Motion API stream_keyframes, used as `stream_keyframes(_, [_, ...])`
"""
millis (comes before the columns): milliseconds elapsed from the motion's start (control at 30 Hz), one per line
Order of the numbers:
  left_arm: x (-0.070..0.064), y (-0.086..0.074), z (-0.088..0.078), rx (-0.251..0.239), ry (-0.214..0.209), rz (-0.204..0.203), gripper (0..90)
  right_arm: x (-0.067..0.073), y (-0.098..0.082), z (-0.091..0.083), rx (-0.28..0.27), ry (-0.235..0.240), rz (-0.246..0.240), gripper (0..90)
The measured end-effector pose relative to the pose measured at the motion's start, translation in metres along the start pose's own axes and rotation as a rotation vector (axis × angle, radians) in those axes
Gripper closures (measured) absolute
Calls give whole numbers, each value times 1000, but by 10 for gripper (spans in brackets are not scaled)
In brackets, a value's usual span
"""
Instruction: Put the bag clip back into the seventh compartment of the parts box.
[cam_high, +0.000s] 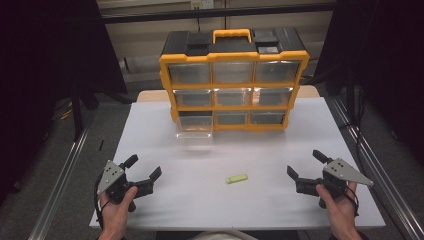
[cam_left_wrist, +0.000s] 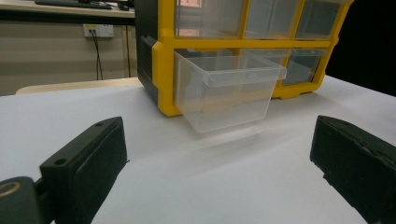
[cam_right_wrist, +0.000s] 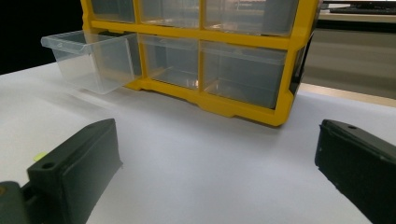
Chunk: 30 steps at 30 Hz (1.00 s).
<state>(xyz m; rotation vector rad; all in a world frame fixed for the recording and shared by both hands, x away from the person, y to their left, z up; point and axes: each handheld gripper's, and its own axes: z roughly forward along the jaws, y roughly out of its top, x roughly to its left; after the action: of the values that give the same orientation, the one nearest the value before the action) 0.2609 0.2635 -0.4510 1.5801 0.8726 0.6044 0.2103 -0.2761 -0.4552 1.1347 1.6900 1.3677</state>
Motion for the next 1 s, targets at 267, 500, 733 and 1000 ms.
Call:
stream_keyframes(267, [-8,3,-1,-19,-14,26,40,0,-1,0,-2,-5,2,0])
stream_keyframes(500, [-19,5,8,10,-65,38,43,2,-1,-1,-1,8,5,0])
stream_keyframes(733, [-34,6,19,41,-115,62,37,5,1,1,3,19,-9,0])
stream_keyframes(1000, [-38,12,37,118,-160,55,18,3,0,1,-1,12,4,0])
